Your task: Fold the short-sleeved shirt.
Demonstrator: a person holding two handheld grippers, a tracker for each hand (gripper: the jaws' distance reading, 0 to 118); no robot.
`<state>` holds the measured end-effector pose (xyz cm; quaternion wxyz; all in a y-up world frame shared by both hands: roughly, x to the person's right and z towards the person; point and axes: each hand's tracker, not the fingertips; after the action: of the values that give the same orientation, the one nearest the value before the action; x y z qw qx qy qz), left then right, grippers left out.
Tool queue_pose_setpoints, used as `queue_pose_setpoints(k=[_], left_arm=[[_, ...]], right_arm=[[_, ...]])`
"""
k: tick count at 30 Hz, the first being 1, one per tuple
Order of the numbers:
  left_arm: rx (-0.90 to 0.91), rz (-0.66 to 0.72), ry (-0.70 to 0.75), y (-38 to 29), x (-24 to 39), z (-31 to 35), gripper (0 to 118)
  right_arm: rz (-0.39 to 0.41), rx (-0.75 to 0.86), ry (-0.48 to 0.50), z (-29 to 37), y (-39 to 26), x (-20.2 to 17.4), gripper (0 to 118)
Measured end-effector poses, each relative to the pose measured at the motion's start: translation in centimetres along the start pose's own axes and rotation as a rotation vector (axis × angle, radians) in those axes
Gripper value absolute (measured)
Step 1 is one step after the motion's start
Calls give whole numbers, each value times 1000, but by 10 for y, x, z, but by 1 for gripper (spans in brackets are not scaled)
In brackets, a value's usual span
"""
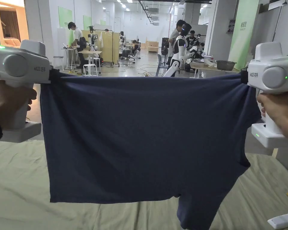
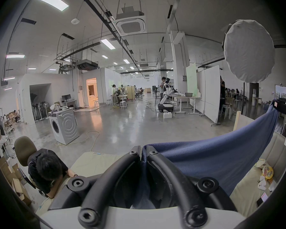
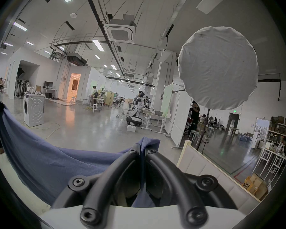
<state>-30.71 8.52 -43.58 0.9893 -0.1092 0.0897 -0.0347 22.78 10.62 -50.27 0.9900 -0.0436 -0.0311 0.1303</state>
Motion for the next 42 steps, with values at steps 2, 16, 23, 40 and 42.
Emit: queue_pose_setpoints(k=[2,16,23,40,42], left_arm=[[-5,-2,4,-10,1,-2,6],[-144,60,-38,-190,9,32,6],[-150,90,-58,-259,9,100,6],[-499,53,-92,-461,13,245,6],[-542,29,-93,-477,16,250,6]], right_arm=[[15,49,10,21,-7,-10,4],[58,-87,69,87,-158,-42,4],[48,-129,85,142,-223,-37,4],[111,-515,155,319,-403,-53,4],[75,-588,181,324,-423,-55,4]])
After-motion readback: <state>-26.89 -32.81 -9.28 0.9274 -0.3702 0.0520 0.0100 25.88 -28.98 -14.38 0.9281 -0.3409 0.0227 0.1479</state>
